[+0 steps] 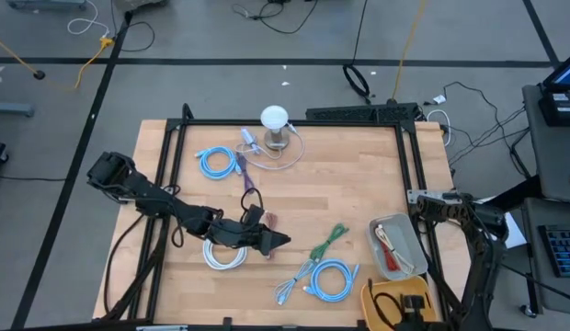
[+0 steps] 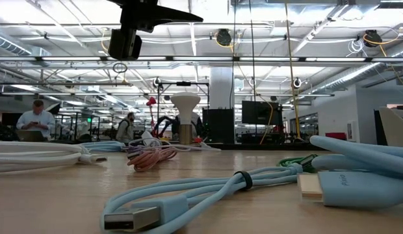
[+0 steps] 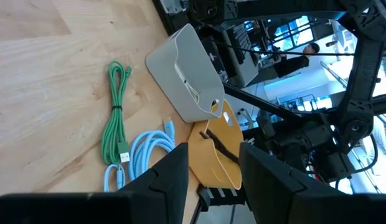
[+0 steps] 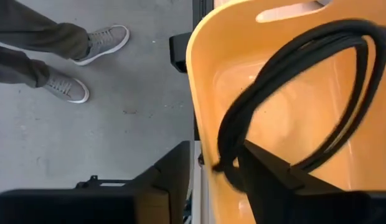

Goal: Pick & Place USB Port
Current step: Put the black HDMI cable into the yellow bin, then put the bottom blue HDMI cable into the yellow bin

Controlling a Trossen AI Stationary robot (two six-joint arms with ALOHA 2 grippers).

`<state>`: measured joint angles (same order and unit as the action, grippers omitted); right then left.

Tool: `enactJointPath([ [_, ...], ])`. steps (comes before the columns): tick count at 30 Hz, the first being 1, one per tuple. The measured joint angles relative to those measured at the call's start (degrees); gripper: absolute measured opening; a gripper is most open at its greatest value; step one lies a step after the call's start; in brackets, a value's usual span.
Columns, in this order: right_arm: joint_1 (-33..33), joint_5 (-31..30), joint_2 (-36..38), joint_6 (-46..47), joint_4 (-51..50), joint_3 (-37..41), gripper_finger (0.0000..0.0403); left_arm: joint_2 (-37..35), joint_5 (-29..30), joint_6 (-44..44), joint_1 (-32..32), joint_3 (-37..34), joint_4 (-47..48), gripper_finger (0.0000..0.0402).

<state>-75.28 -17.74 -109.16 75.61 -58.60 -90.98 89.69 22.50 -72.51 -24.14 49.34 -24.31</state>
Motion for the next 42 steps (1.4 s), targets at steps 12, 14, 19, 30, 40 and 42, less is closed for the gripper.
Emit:
enactJointPath([
  [12,0.70,2.43,2.41,0.69,-6.58,0.02,0.0114,0.00,-0.04,-0.31,-0.37,0.00,-0.01,0.0145],
  [14,0.95,0.59,3.82,2.50,-9.88,0.02,0.0107,0.00,-0.02,-0.38,-0.33,0.02,-0.01,0.0145],
  [19,2.13,-6.06,8.82,5.54,-17.24,0.04,0.0088,0.00,-0.04,-0.72,0.11,0.02,-0.01,0.0145],
  [30,10.82,-24.39,19.84,-2.56,-10.76,0.04,0.0068,-0.02,-7.35,2.18,0.45,0.13,-0.26,0.0145],
  [40,21.16,-24.41,20.87,-18.46,-0.58,1.05,0.0066,0.00,-9.93,21.71,-1.65,21.33,27.13,0.0145],
  [42,22.56,-24.20,20.78,-19.54,0.52,2.27,0.0066,0.85,-8.53,24.28,-1.82,27.84,35.52,0.0145],
])
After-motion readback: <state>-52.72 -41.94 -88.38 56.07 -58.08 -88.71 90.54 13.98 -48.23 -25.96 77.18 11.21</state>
